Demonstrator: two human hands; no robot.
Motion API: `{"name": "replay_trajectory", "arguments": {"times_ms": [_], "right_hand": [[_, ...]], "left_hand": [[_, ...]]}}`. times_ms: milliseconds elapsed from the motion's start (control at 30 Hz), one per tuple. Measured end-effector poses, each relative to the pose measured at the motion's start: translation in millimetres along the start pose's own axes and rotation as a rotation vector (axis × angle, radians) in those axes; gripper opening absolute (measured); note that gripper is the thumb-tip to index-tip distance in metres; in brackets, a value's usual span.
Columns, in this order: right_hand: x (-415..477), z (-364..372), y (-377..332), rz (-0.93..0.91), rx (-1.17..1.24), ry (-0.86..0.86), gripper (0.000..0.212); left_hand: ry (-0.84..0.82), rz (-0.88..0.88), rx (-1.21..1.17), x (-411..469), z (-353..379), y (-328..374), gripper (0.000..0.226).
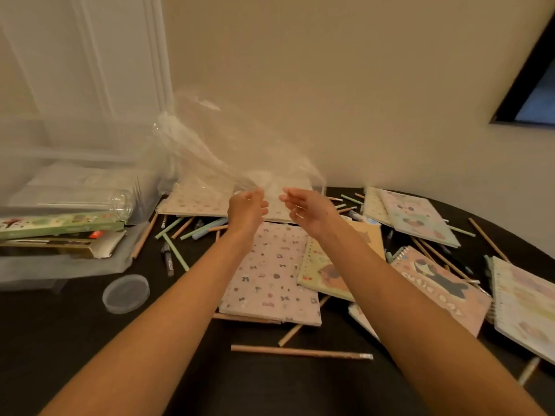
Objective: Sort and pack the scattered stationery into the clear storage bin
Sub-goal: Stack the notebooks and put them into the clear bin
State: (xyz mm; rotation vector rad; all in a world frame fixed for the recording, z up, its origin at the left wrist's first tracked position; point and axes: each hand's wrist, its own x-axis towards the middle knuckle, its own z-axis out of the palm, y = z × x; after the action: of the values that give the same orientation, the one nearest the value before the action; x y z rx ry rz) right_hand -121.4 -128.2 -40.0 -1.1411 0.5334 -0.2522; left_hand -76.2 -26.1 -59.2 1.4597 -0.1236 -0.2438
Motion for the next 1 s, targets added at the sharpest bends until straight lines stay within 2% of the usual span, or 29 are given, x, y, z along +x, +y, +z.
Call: {"name": "replay_trajectory", "arguments": {"times_ms": [200,300,400,500,567,667,733,767,833,900,933,1000], "right_hand": [[-62,-20,10,0.015,0.006,-0.076,0.015],[-83,-26,16,0.040,0.054,-0.076,0.014],[-97,-35,19,-0.019,0.099,-0.002,0.008],[-107,-52,21,-0.080,0.095,0.140,0.009],[-113,-65,19,-0.070,0.157,0.205,0.016],[-122,-87,8,-0.089,0.158,0.218,0.026],[-121,-100,1,-0.114,0.100,0.300,0.027],[-119,-105,-1,-0.116,0.045,0.379,0.029],[-108,-120,-2,-0.097,-0.135,0.525,0.035],[-99,-129,1,-0.028,-0.339,0.563,0.041],[-95,-131,3,-0.001,-0.430,0.560,0.042],[-83,-133,8,0.020,-0.592,0.548,0.043]], "left_hand": [[-0.014,-0.050,-0.052,-46,-1,3,0.018],[-0.068,-0.066,0.028,-61,-7,10,0.020],[-0.126,-0.155,0.098,-74,-17,12,0.024],[-0.110,-0.283,0.239,-80,-32,1,0.034],[-0.060,-0.292,0.334,-77,-39,-10,0.032],[0.026,-0.222,0.482,-72,-44,-21,0.031],[0.058,-0.145,0.647,-70,-44,-23,0.043],[0.072,-0.071,0.741,-72,-44,-23,0.048],[0.083,0.192,0.860,-81,-37,-20,0.053],[-0.086,0.445,0.984,-89,-26,-16,0.060],[-0.218,0.491,1.114,-91,-21,-17,0.068],[-0.422,0.463,1.410,-92,-14,-23,0.080]]}}
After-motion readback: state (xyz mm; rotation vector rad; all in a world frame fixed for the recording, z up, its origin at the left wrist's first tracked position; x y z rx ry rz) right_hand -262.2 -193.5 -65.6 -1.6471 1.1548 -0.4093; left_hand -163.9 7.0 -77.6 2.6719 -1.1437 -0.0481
